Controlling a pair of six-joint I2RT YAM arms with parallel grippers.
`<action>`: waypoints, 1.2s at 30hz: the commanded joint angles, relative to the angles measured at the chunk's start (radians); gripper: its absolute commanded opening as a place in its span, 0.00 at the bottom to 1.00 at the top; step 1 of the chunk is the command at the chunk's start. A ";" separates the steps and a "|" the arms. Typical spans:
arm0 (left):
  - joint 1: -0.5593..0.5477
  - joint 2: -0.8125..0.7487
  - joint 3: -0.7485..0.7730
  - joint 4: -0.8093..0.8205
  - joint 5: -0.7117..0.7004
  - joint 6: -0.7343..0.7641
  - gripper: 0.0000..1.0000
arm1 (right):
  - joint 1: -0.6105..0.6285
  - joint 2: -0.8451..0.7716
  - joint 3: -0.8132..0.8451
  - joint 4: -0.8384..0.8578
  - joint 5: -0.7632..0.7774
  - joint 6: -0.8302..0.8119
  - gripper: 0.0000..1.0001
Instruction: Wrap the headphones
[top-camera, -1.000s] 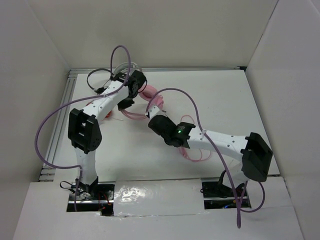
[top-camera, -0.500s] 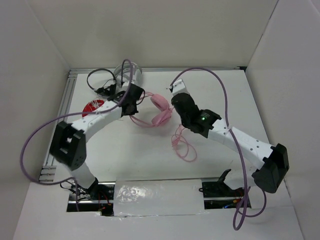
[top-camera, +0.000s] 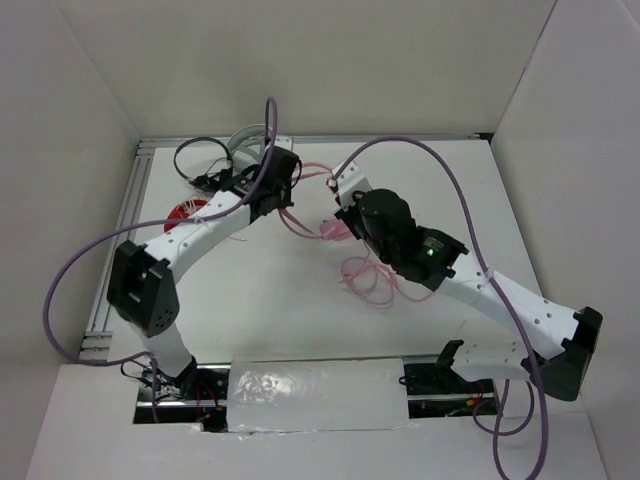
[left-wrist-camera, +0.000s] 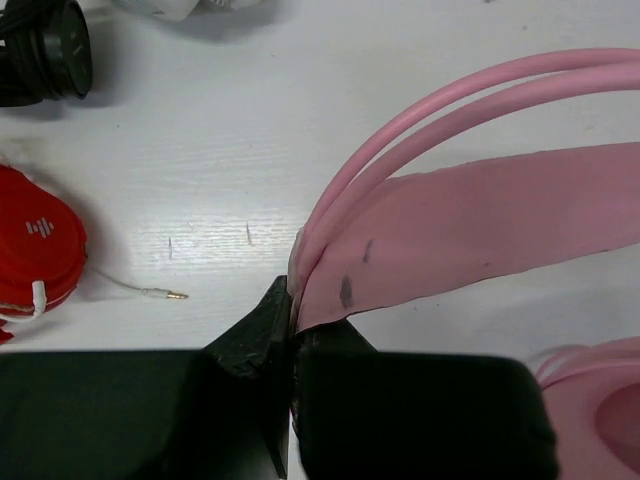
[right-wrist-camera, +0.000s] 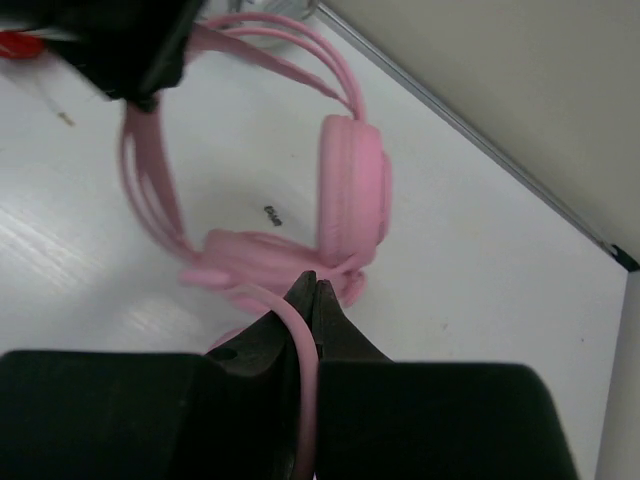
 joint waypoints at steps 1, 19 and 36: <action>0.052 0.107 0.181 -0.181 -0.022 -0.199 0.00 | 0.057 -0.062 -0.027 0.025 0.004 -0.027 0.00; 0.051 0.289 0.350 -0.370 0.000 -0.293 0.00 | 0.080 -0.022 0.095 -0.022 -0.190 -0.139 0.00; -0.061 0.116 0.083 -0.145 -0.131 -0.095 0.00 | -0.067 0.104 0.134 0.160 -0.088 -0.155 0.09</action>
